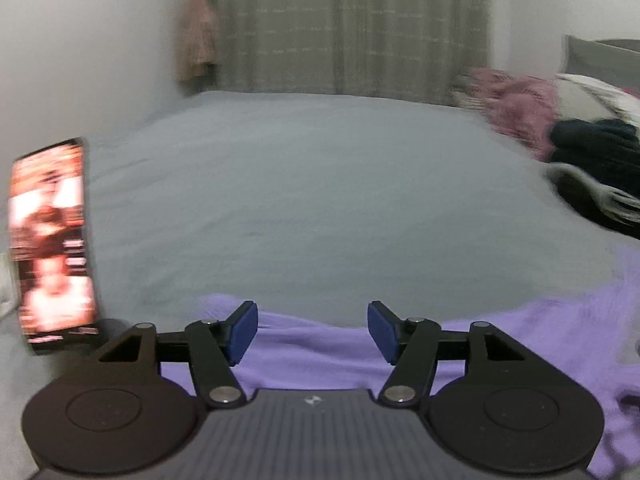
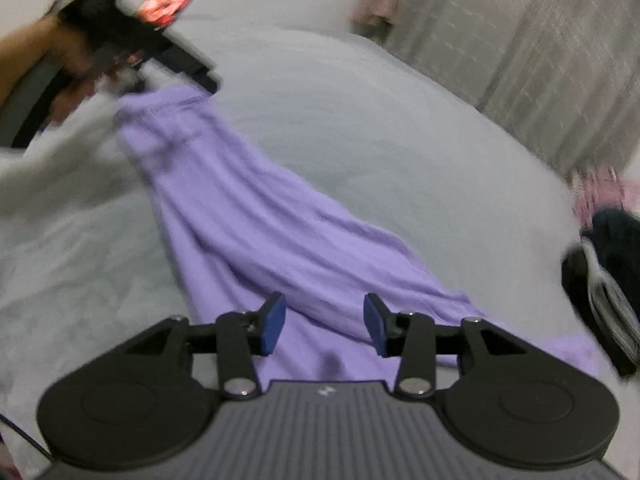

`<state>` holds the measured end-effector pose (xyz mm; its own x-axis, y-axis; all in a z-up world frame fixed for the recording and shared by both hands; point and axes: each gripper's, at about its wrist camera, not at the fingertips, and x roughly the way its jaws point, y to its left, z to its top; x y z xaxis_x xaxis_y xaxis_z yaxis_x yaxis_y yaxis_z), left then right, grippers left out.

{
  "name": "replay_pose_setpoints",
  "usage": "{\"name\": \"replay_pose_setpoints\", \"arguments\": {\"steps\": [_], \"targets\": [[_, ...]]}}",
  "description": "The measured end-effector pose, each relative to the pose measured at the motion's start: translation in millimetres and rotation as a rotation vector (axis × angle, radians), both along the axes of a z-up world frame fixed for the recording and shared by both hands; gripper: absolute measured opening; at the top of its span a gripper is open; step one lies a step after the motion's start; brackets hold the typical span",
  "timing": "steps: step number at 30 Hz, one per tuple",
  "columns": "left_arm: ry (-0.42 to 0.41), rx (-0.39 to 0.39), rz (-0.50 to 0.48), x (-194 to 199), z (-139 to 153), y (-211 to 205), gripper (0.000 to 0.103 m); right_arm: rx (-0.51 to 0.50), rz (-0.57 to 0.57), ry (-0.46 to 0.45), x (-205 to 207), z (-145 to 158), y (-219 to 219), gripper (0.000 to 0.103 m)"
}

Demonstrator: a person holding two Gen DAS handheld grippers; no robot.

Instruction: Fold clothes

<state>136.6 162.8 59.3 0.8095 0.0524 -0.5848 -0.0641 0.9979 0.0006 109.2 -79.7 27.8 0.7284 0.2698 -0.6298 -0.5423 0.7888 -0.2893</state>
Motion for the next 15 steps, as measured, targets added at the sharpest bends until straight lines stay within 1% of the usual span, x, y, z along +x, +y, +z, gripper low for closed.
{"name": "replay_pose_setpoints", "arguments": {"steps": [1,4,5,7,8,9,13,15], "targets": [[0.008,-0.025,-0.078,-0.8,-1.9,-20.1,0.061,0.015,-0.052,0.002,9.2,2.8,-12.8,0.041],[0.028,-0.068,-0.210,-7.9,-12.1,-53.1,0.061,0.062,-0.188,0.012,35.5,9.4,-46.0,0.037],[0.030,-0.073,-0.235,-10.2,-15.2,-62.0,0.061,0.085,-0.251,0.015,48.9,11.6,-60.9,0.037],[0.038,-0.087,-0.305,-11.8,-21.5,-84.1,0.061,0.120,-0.339,0.025,71.0,13.4,-83.1,0.031],[0.043,-0.097,-0.342,-10.3,-25.2,-96.2,0.060,0.134,-0.369,0.031,77.8,13.2,-90.6,0.027],[0.048,-0.105,-0.378,-8.5,-28.9,-107.5,0.060,0.146,-0.393,0.035,82.9,12.9,-97.5,0.026],[0.070,-0.121,-0.447,11.4,-42.2,-119.7,0.058,0.209,-0.525,0.052,113.2,7.9,-136.0,0.022],[0.084,-0.143,-0.486,21.6,-49.9,-124.0,0.056,0.217,-0.550,0.053,120.4,3.8,-143.7,0.020]]}}
